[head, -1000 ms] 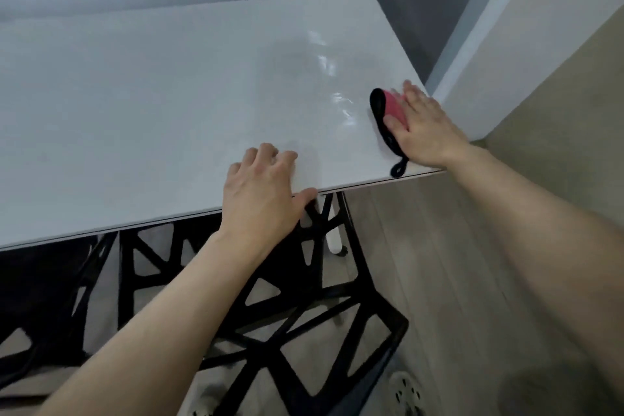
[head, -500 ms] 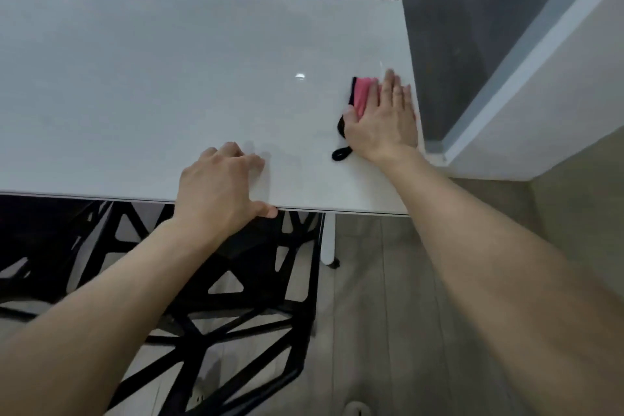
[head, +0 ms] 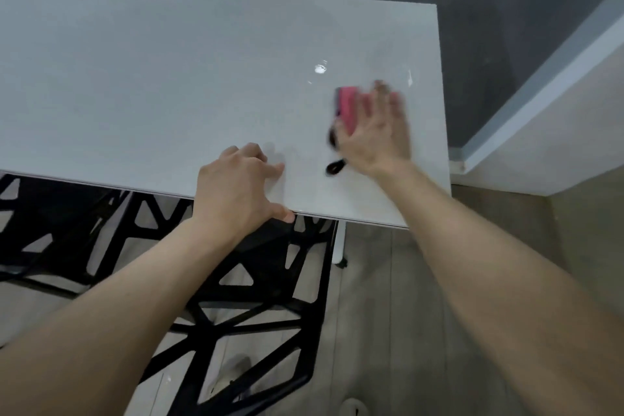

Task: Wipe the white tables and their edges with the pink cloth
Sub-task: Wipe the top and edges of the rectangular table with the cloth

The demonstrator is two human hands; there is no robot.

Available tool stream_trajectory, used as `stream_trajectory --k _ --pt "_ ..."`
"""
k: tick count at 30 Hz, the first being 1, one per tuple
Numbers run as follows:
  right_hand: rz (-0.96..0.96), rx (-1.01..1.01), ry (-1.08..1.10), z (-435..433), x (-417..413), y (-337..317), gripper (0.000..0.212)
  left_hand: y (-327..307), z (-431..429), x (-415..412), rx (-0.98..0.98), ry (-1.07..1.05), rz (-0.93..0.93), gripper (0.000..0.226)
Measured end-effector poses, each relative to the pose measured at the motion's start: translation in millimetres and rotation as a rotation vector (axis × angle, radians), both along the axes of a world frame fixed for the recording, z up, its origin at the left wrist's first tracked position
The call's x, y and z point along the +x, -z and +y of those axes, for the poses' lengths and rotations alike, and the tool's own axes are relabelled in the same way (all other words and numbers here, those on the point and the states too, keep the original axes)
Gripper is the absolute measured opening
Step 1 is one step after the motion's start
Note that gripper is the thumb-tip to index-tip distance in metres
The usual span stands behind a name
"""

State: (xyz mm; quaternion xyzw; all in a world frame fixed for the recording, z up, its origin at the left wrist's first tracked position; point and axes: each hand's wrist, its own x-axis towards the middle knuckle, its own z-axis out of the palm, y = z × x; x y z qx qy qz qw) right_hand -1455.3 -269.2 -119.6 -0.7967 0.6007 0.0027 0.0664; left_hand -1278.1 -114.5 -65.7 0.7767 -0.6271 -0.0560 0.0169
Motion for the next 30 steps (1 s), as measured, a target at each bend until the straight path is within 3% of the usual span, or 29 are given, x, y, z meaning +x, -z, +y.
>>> stream_trajectory --k 3,5,7,9,11,12,14,16,19,21,25,28,30 --pt "-0.018 0.061 -0.433 61 11 -3 0.078 -3 2 -1 -0.014 0.043 -0.06 0.092" --pt "-0.043 0.106 -0.505 67 -23 -12 0.078 -4 1 3 -0.016 0.083 -0.086 0.091" --pt "0.002 0.122 -0.371 54 -63 -14 0.081 -3 0 7 -0.015 0.119 -0.098 0.088" --pt "0.004 0.053 -0.042 42 -78 -10 0.084 -4 0 10 -0.019 0.16 -0.112 0.086" --pt "-0.005 -0.029 0.253 40 -39 -2 0.089 -6 -4 19 -0.008 0.203 -0.075 0.085" --pt "-0.015 -0.039 0.301 44 -5 0 0.09 -8 -5 26 0.01 0.205 -0.008 0.085" --pt "-0.046 -0.005 0.187 54 63 3 0.088 -16 -7 45 0.062 0.171 0.149 0.084" --pt "-0.076 0.011 0.004 66 97 1 0.082 -22 -13 62 0.105 0.142 0.17 0.086" --pt "-0.108 0.047 -0.135 84 63 -4 0.079 -28 -38 78 0.126 0.144 0.11 0.095" --pt "-0.098 0.06 -0.067 91 7 -3 0.079 -31 -59 82 0.17 0.164 0.1 0.107" --pt "-0.021 0.011 0.395 66 -79 -4 0.084 -22 -88 90 0.243 0.225 0.037 0.112" --pt "-0.007 -0.043 0.599 44 -31 -2 0.087 -12 -97 96 0.246 0.249 -0.011 0.107" --pt "-0.017 -0.082 0.424 47 24 3 0.085 -9 -100 96 0.238 0.266 -0.038 0.108"
